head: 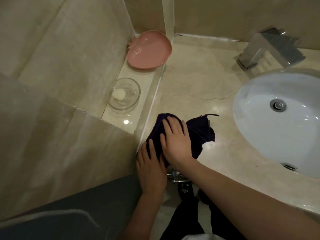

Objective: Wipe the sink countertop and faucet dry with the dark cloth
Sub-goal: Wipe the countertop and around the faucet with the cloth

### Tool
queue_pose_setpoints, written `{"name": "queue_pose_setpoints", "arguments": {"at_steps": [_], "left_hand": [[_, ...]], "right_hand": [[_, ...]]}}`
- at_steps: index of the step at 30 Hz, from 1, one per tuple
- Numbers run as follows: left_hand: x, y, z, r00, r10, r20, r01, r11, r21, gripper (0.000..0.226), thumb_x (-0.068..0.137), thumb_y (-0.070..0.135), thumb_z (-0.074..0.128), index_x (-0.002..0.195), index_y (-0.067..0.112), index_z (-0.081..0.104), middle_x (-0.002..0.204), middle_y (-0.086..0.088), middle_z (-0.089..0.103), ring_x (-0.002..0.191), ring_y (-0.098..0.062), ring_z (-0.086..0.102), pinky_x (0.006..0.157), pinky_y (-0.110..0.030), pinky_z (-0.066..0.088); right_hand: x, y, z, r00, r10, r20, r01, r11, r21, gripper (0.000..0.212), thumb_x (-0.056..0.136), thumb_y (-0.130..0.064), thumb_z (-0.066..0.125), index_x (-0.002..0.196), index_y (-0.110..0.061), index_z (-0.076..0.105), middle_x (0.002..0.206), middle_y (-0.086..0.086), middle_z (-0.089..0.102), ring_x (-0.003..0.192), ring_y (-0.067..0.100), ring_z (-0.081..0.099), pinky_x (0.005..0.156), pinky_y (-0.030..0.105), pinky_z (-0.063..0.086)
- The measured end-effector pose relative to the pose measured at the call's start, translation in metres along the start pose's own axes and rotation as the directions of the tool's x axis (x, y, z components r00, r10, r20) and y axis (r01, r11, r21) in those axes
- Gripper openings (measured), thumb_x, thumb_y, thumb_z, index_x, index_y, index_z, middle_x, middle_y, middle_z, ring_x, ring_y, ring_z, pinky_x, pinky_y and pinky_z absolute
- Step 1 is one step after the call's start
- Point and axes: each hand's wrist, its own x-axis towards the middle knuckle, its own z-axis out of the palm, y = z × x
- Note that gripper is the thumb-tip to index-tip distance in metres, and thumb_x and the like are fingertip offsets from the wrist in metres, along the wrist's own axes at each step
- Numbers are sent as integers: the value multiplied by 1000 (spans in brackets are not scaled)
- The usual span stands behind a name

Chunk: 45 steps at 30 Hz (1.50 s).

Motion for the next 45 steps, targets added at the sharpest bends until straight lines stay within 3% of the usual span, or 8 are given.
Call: {"name": "queue_pose_setpoints", "arguments": {"at_steps": [3,7,12,17,24,33,38,45], "left_hand": [[9,-7,-7,972,228,-49,-232,969,-86,51,98,24,51,148,18,42,146,-9,48,135,-25,44,109,-43,43],[40,7,-1,835,546,67,-538,836,-106,50,109,35,24,156,19,28,163,0,27,153,-15,15,126,-31,10],[56,10,17,850,511,128,-520,853,42,54,108,36,13,160,23,16,168,-1,11,155,-16,3,126,-40,9],[62,1,16,900,428,83,-429,903,5,56,107,31,22,161,20,14,169,-2,9,156,-17,2,126,-40,11],[58,-7,8,904,407,132,-411,911,5,57,107,43,12,161,26,3,169,4,-2,154,-11,-8,126,-33,2],[61,-12,0,951,296,94,-302,952,55,58,107,39,15,160,17,10,168,-6,8,155,-21,6,127,-39,11],[46,31,5,870,490,63,-486,871,-69,50,106,26,37,156,18,33,164,-5,26,153,-20,17,126,-41,14],[65,10,18,817,561,132,-572,818,57,54,105,33,26,158,22,26,168,-3,11,156,-22,4,125,-50,12]], "right_hand": [[4,4,4,984,157,-84,-157,988,7,51,98,-18,46,146,-2,44,153,16,42,144,30,36,122,49,21],[-30,44,8,998,22,-52,-25,998,-49,52,105,-25,33,153,-6,34,161,10,30,151,24,24,124,43,16],[-20,74,-6,987,-158,29,160,981,-108,54,107,-31,25,156,-10,27,164,5,22,153,16,13,125,39,11],[-9,67,-7,998,-55,14,55,997,55,62,107,-44,32,158,-11,20,166,8,16,154,20,10,126,36,4],[-56,98,-13,999,-6,36,10,993,-118,77,103,-59,23,158,-7,13,166,9,7,153,18,3,125,35,5],[-124,128,-33,999,40,1,-39,976,-217,54,103,-30,31,155,-14,34,164,13,21,151,31,20,123,49,16],[-105,91,-50,994,47,-102,-52,998,-44,58,94,-23,45,150,-7,40,161,13,29,150,29,23,123,47,16],[-42,69,-4,996,-70,54,74,994,-78,56,107,-46,29,158,-22,26,164,4,26,153,23,16,125,45,10]]}}
